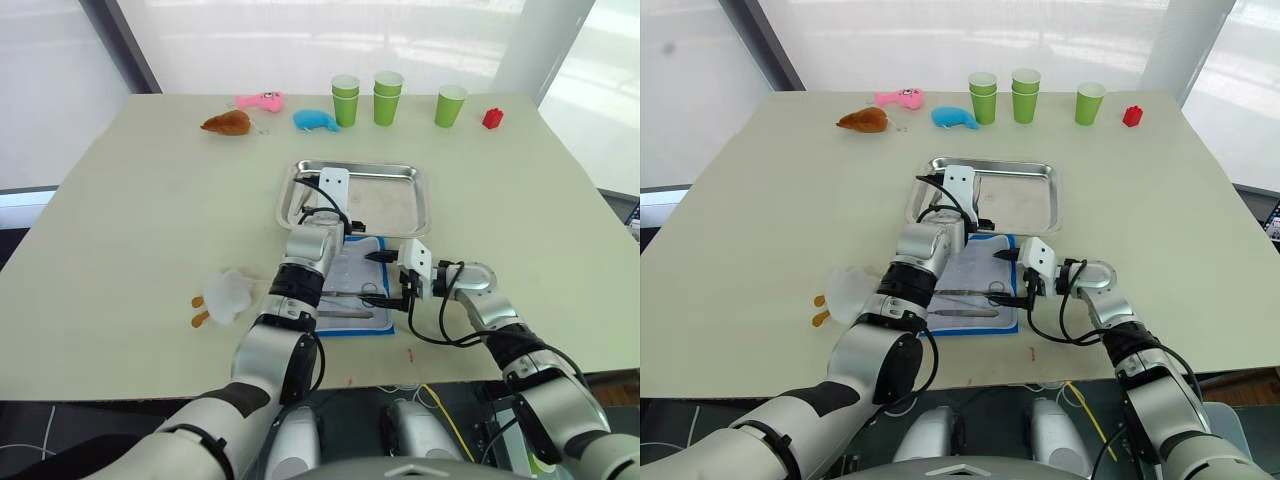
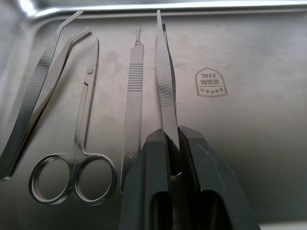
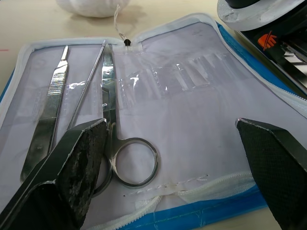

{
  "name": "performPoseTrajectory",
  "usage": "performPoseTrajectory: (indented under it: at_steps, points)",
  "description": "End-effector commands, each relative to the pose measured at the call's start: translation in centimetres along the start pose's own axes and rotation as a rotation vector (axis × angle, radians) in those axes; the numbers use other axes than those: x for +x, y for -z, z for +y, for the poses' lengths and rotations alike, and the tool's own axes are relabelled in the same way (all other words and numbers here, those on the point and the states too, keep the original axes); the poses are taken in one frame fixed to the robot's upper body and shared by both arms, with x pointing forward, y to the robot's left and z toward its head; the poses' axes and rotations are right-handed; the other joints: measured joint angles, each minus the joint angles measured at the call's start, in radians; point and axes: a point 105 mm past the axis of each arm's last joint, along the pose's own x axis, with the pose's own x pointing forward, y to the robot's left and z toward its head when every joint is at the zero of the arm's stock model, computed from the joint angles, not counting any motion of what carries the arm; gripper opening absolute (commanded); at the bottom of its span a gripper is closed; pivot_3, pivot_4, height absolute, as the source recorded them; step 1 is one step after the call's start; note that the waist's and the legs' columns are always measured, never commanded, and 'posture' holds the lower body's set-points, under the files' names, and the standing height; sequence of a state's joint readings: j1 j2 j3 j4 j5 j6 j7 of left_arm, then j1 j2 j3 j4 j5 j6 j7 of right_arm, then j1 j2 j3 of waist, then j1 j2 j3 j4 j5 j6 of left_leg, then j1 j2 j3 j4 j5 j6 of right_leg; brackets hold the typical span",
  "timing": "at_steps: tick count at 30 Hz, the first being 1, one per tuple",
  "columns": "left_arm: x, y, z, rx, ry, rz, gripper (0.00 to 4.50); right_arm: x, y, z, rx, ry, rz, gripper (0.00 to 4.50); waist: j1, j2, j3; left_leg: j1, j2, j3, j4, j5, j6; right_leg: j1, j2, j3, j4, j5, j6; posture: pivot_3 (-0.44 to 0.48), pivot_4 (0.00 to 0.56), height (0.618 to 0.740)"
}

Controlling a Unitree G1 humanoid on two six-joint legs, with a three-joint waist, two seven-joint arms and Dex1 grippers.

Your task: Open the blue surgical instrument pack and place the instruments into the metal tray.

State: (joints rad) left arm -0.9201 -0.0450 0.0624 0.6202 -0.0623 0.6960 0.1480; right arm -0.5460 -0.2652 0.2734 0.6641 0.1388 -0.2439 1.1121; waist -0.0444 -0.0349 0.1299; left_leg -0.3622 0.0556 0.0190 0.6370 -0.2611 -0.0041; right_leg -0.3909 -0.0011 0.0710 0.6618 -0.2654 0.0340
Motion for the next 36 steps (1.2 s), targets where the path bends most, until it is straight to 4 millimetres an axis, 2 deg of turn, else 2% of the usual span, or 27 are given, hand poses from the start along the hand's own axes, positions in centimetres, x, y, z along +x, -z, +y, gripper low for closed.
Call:
performPoseTrajectory:
  at_steps: [1,3,4,5,7,10,11,14,21,27,31,36]
  points:
    - [-0.3,-0.9,-0.4,-0.011,0.033,-0.018,0.45,-0.9,6.9,3.8,0.168,-0.066,0.237,4.50,0.000,0.000,0.000,0.000,0.000,0.000,0.000,0.000,0.000,0.000,0.000,0.000,0.000,0.000,0.000,0.000,0.150,0.740]
    - [-0.3,-0.8,-0.4,-0.012,0.036,-0.016,1.31,-0.8,6.9,3.8,0.168,-0.066,0.237,4.50,0.000,0.000,0.000,0.001,0.000,0.000,0.000,0.000,0.000,0.001,0.000,0.000,0.000,0.000,0.000,0.000,0.150,0.740]
    - [-0.3,-0.8,-0.2,-0.002,0.022,-0.012,1.51,-0.8,6.9,3.8,0.168,-0.066,0.237,4.50,0.000,0.000,0.000,0.001,0.000,0.000,0.000,0.000,0.000,0.001,0.000,0.000,0.000,0.000,0.000,0.000,0.150,0.740]
    - [-0.3,-0.8,-0.1,0.002,0.016,-0.013,2.07,-0.8,6.9,3.8,0.168,-0.066,0.236,4.50,0.000,0.000,0.000,0.001,0.000,0.000,0.000,0.000,0.000,0.001,0.000,0.000,0.000,0.000,0.000,0.000,0.150,0.740]
    - [-0.3,-0.8,0.0,-0.006,0.012,-0.009,2.74,-0.8,6.8,3.8,0.168,-0.067,0.236,4.50,0.000,0.000,0.000,0.001,0.000,0.000,0.000,0.000,0.000,0.001,0.000,0.000,0.000,0.000,0.000,0.000,0.150,0.740]
    - [-0.4,-0.9,0.2,0.003,-0.010,-0.009,4.23,-0.7,6.8,3.8,0.168,-0.068,0.236,4.50,-0.001,0.000,0.000,0.001,0.000,0.000,0.000,0.000,0.000,0.001,0.000,0.000,0.000,0.000,0.000,0.000,0.150,0.740]
    - [-0.4,-1.0,0.2,0.001,-0.008,-0.011,4.42,-0.7,6.8,3.8,0.168,-0.068,0.236,4.50,-0.001,0.000,0.000,0.001,0.000,0.000,0.000,0.000,0.000,0.001,0.000,0.000,0.000,0.000,0.000,0.000,0.150,0.740]
    - [-0.6,-1.5,0.2,-0.003,-0.003,-0.027,4.42,-0.7,6.9,3.8,0.169,-0.067,0.236,4.50,-0.001,0.000,0.000,0.001,0.000,-0.001,0.000,0.000,0.000,0.001,0.000,0.000,0.000,0.000,0.000,0.000,0.150,0.740]
    - [-1.5,-3.8,-0.4,0.002,0.072,-0.127,4.42,-0.7,6.9,3.8,0.170,-0.065,0.234,4.50,-0.001,0.000,0.000,0.001,0.000,-0.001,0.000,0.000,0.000,0.001,0.000,-0.001,0.000,0.000,0.000,0.000,0.150,0.740]
    - [-2.6,-5.8,-0.1,0.008,0.153,-0.227,4.42,-0.6,6.8,3.8,0.168,-0.064,0.232,4.50,-0.002,0.000,0.000,0.001,0.000,-0.001,0.000,0.000,0.000,0.001,0.000,0.000,0.000,0.000,0.000,0.000,0.150,0.740]
    - [-3.7,-6.8,0.5,0.027,0.262,-0.306,4.42,-0.6,6.8,3.8,0.168,-0.063,0.232,4.50,-0.003,0.001,0.000,0.001,0.000,-0.001,-0.001,0.000,0.000,0.001,0.000,-0.001,0.000,0.000,0.000,0.000,0.150,0.740]
    - [-5.5,-6.7,2.3,0.061,0.447,-0.367,4.42,-0.6,6.8,3.7,0.168,-0.063,0.232,4.50,-0.006,0.001,0.000,0.001,0.000,-0.001,-0.001,0.000,-0.001,0.001,0.000,0.000,0.000,0.000,0.000,0.000,0.150,0.740]
